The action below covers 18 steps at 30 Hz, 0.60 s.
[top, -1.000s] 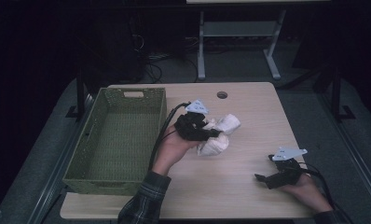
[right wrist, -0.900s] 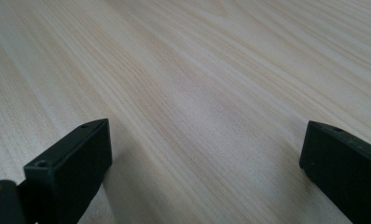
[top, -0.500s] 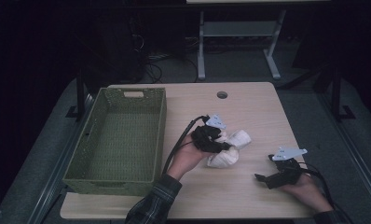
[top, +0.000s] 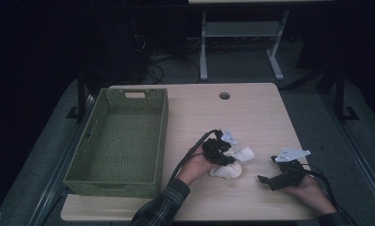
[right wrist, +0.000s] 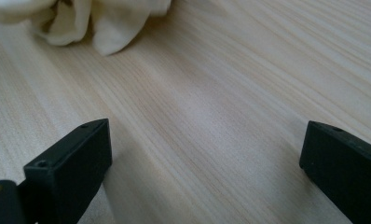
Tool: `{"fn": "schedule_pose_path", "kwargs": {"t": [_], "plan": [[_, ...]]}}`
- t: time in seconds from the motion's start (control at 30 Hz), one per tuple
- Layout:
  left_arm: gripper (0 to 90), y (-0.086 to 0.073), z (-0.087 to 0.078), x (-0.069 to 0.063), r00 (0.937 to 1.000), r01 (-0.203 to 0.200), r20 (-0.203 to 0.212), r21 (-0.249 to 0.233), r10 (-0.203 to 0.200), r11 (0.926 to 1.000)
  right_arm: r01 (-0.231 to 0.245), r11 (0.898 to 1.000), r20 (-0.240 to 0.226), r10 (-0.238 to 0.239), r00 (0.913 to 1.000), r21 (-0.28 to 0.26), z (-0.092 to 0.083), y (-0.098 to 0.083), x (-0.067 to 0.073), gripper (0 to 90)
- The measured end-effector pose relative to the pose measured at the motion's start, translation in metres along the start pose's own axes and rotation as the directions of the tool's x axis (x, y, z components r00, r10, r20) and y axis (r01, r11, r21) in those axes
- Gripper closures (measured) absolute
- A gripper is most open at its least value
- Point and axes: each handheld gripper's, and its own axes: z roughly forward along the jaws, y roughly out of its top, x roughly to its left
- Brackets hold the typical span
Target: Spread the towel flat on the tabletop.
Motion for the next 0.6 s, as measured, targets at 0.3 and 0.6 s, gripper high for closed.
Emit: {"fn": "schedule_pose_path", "kwargs": {"t": [0.3,0.6], "plan": [[38.0,0.003,-0.016,-0.001,0.9993,0.038,0.008,-0.057,-0.038,0.9977,0.001,1.000,0.000,-0.001,1.0000,0.000,0.000,0.000,0.000,1.7],[41.3,-0.018,-0.043,0.003,0.9909,0.127,-0.031,-0.117,-0.131,0.9850,0.000,1.000,0.000,0.000,1.0000,0.000,0.000,0.000,0.000,1.8]]}}
